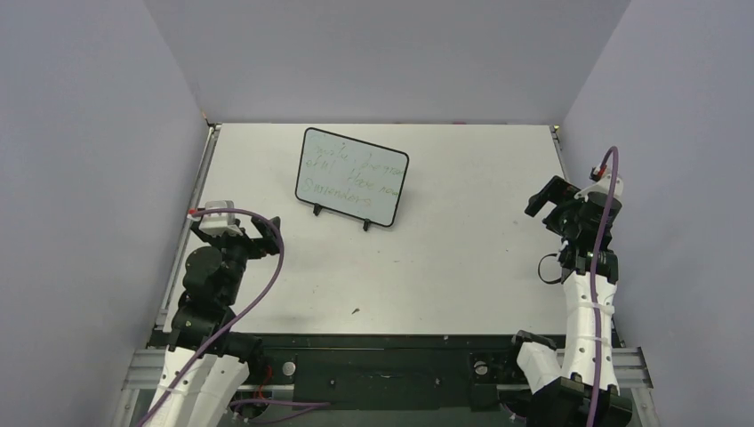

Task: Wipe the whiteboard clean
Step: Pick up the whiteboard eraser from the center of the board.

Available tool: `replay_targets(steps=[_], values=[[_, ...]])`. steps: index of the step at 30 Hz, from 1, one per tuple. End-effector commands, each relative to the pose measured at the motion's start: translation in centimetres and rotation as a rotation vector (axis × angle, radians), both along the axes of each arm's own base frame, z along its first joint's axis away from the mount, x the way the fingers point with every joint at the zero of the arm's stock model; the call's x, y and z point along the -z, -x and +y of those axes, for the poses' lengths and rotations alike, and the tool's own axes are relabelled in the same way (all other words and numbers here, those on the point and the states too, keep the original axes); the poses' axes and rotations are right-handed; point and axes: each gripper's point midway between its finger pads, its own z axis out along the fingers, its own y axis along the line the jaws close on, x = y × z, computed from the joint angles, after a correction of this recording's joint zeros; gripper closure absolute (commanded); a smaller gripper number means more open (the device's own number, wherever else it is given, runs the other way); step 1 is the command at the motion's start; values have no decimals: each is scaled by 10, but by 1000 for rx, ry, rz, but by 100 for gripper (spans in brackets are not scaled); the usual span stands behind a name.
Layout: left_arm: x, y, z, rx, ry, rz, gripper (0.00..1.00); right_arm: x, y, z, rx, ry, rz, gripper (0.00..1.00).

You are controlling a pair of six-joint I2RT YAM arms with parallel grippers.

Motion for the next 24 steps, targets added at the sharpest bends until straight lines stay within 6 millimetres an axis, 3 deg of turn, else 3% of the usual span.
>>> replay_targets(steps=[1,5,8,10,24], values=[[-4,-1,-4,26,-17,-11,3,-32,-5,6,-47,23,-85,0],[-1,-3,-7,40,-22,7,3,-23,-2,36,-294,90,-91,0],[4,-5,-9,53,-29,28,3,-8,19,89,-756,231,-154,0],[8,-6,-11,61,-39,44,3,-3,30,101,-861,274,-185,0],[9,-5,-22,122,-66,35,3,-3,41,105,-919,304,-210,0]])
